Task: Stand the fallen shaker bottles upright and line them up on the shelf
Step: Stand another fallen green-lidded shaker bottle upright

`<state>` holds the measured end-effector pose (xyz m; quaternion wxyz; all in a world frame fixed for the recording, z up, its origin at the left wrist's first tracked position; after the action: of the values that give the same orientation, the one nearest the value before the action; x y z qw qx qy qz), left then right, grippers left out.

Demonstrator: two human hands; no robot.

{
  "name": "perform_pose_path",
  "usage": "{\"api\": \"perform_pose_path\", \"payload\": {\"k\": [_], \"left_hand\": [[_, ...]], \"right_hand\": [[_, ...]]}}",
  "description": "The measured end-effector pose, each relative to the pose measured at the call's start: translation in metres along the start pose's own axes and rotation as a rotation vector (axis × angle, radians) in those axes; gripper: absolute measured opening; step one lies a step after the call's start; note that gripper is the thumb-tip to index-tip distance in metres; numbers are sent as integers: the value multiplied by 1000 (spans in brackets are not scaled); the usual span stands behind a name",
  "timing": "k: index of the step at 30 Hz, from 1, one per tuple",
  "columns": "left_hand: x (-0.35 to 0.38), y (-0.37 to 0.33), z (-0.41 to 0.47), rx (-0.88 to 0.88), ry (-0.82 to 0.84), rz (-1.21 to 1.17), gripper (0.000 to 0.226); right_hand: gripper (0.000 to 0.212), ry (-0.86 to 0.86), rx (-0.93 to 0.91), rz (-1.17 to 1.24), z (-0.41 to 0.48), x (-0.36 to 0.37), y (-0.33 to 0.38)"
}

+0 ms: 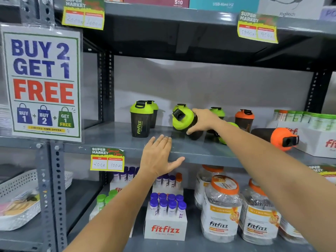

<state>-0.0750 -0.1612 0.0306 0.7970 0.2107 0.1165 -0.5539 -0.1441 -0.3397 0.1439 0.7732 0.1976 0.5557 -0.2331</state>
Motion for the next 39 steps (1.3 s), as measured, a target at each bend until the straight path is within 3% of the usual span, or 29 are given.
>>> {"api": "perform_pose_path", "payload": {"k": [3, 7, 16, 18, 19, 21, 22, 25, 32, 35, 39], "left_hand": [[1, 0, 1, 0, 11, 21, 76], [0, 0, 1, -1, 22, 42, 77], [0, 1, 2, -10, 60, 25, 78], [0, 0, 1, -11, 71, 19, 78], [1, 0, 1, -12, 79, 19, 78], [1, 0, 1, -14, 93, 22, 78], [1, 0, 1, -15, 99, 26, 79], [1, 1, 1, -24, 113, 37, 79], [2, 0, 1, -28, 144, 50, 79], [1, 0, 1, -27, 148, 45, 78], [0, 0, 1, -23, 143, 36, 78]], "right_hand": [[61, -48, 132, 235, 4, 0, 5], [72, -51, 314, 455, 10, 11, 5], [69, -101, 397, 556, 8, 34, -2], [80, -76, 400, 537, 6, 35, -2], [95, -78, 402, 519, 5, 34, -2], [128, -181, 415, 495, 4, 25, -1], [131, -273, 413, 486, 2, 15, 0], [115, -434, 346, 381, 4, -16, 10], [80, -250, 270, -130, 21, -37, 36], [58, -184, 261, -105, 24, -30, 38], [51, -151, 262, -89, 21, -35, 37]]}}
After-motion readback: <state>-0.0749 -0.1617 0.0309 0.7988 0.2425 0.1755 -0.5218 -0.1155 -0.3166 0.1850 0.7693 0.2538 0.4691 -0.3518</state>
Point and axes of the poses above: each hand's wrist, its own z-axis towards the middle knuckle, its own x-axis out of the palm, y = z × x, the point moved 7 cm from there along z, towards the middle knuckle, and after that the axes turned 8 degrees about y, right-handed, at the moved point
